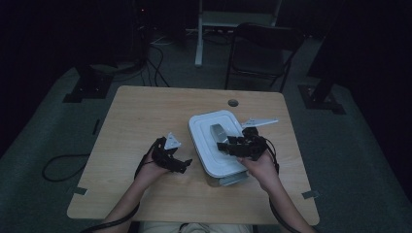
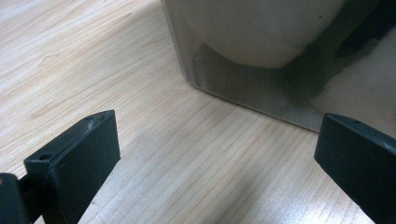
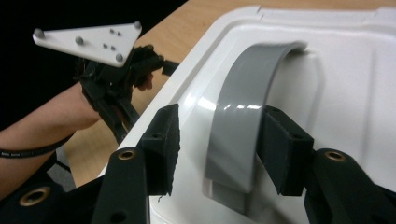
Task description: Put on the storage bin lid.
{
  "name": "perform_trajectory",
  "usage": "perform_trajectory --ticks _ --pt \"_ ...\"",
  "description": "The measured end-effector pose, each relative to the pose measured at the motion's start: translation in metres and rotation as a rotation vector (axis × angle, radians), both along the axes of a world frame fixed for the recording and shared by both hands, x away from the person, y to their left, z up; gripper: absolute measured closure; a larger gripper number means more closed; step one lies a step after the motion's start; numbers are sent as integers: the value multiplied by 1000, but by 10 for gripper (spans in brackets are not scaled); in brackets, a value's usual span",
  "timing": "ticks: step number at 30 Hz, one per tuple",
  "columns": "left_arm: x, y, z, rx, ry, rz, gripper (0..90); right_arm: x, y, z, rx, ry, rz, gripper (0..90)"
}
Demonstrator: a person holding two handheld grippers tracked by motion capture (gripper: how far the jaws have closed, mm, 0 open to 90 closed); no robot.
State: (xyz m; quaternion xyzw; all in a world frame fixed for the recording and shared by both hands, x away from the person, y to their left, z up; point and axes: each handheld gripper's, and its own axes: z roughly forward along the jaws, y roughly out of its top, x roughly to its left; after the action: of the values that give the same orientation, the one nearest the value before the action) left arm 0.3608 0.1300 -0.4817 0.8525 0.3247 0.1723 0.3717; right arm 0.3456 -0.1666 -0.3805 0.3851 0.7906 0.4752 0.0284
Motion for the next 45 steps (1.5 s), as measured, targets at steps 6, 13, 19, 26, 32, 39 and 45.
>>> perform_trajectory --ticks 6,13,19,26,32,39,45 --pt "-1 0 1 -7 -2 -4 9 12 1 10 -12 -34 -36 468" --pt "0 0 2 -5 -2 -5 9 27 21 -1 -118 -15 27 533" --pt "-1 0 2 3 -4 -7 9 31 27 -5 -131 15 16 557" --pt "-3 0 2 -1 -10 2 9 30 38 -8 -190 -12 33 602" --pt "-2 0 2 -3 -6 1 9 28 39 -6 -200 -24 29 578" --pt "1 0 1 -2 1 7 9 22 35 1 -199 -40 31 476" --pt "1 1 1 -2 -1 11 9 19 21 10 -161 -50 16 407"
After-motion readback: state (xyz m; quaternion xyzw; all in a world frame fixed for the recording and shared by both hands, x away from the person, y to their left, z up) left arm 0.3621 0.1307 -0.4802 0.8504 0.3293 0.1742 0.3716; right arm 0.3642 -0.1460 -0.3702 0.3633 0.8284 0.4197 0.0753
